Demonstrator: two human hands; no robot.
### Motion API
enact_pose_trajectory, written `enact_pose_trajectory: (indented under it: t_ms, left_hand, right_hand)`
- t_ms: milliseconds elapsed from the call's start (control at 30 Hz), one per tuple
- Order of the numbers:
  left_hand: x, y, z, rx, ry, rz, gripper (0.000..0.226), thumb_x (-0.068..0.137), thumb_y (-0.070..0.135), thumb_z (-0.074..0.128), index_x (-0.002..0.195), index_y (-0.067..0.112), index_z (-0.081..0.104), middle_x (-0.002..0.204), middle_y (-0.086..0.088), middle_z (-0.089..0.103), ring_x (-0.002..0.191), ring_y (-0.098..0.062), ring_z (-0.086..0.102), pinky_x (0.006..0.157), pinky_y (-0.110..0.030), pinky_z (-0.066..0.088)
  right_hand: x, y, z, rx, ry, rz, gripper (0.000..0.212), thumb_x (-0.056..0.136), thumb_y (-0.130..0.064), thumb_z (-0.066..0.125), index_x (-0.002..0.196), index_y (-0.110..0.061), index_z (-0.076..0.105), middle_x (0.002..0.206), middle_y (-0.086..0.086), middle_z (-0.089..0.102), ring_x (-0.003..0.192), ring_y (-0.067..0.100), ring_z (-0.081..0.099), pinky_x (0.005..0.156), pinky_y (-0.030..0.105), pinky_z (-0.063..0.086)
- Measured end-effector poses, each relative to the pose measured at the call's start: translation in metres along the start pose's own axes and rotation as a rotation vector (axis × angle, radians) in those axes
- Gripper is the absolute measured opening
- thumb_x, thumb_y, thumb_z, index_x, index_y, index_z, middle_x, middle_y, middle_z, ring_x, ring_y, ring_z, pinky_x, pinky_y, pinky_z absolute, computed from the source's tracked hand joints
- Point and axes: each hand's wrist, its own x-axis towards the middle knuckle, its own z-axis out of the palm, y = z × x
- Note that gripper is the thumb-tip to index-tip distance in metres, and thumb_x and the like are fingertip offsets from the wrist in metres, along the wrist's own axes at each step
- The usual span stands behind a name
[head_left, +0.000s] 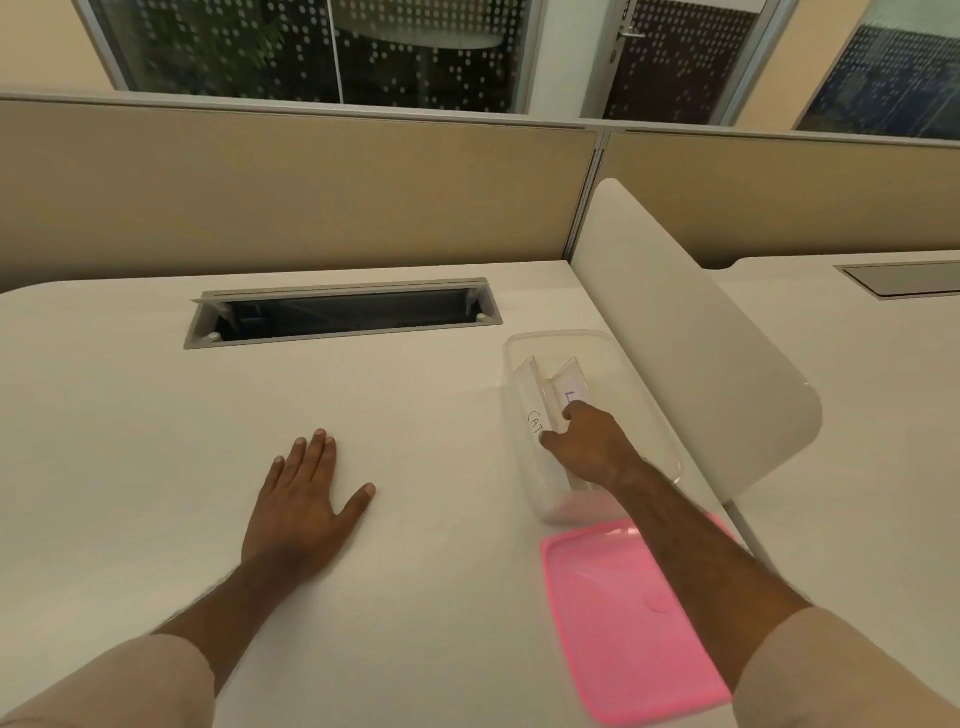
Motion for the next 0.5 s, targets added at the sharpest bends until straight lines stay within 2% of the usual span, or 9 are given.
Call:
enact_pose_trajectory:
  t_ms: [167,233,367,500]
  left_hand:
    - [0.000,-0.001,0.000,-0.009,-0.002,0.002,0.092,0.087,0.076,0.010,0.157,0.018,0.003,0.165,0.006,-0.003,0.151,-0.010,-0.005,0.124,-0.035,0.001]
    - [0.000,-0.001,0.000,-0.015,-0.002,0.001,0.092,0.087,0.076,0.011,0.157,0.018,0.003,0.165,0.006,-0.002,0.151,-0.010,-0.005,0.124,-0.035,0.001]
    - [0.000,0.000,-0.001,-0.018,-0.007,0.001,0.092,0.087,0.077,0.012,0.157,0.017,0.004,0.165,0.006,-0.001,0.152,-0.011,-0.004,0.123,-0.035,0.002]
    - [0.000,0.000,-0.003,-0.016,-0.012,0.006,0.092,0.088,0.076,0.015,0.157,0.017,0.006,0.166,0.004,0.000,0.152,-0.013,-0.002,0.123,-0.034,0.001]
  right_hand:
    - [-0.016,-0.001,-0.019,0.055,0.186,-0.071,0.048,0.085,-0.038,0.061,0.123,-0.009,0.056,0.116,0.011,0.066,0.104,0.029,0.062,0.080,0.028,0.043]
    - [-0.031,0.003,-0.028,0.120,0.306,-0.119,0.041,0.086,-0.037,0.061,0.119,-0.013,0.059,0.109,0.008,0.069,0.097,0.027,0.065,0.077,0.026,0.043]
    - [-0.070,0.013,-0.041,0.254,0.553,-0.283,0.024,0.086,-0.026,0.063,0.107,-0.014,0.064,0.090,0.002,0.068,0.083,0.017,0.062,0.074,0.035,0.052]
    - [-0.105,0.034,-0.041,0.325,0.733,-0.329,0.020,0.085,-0.022,0.059,0.102,-0.013,0.066,0.090,-0.001,0.067,0.088,0.016,0.060,0.073,0.038,0.053]
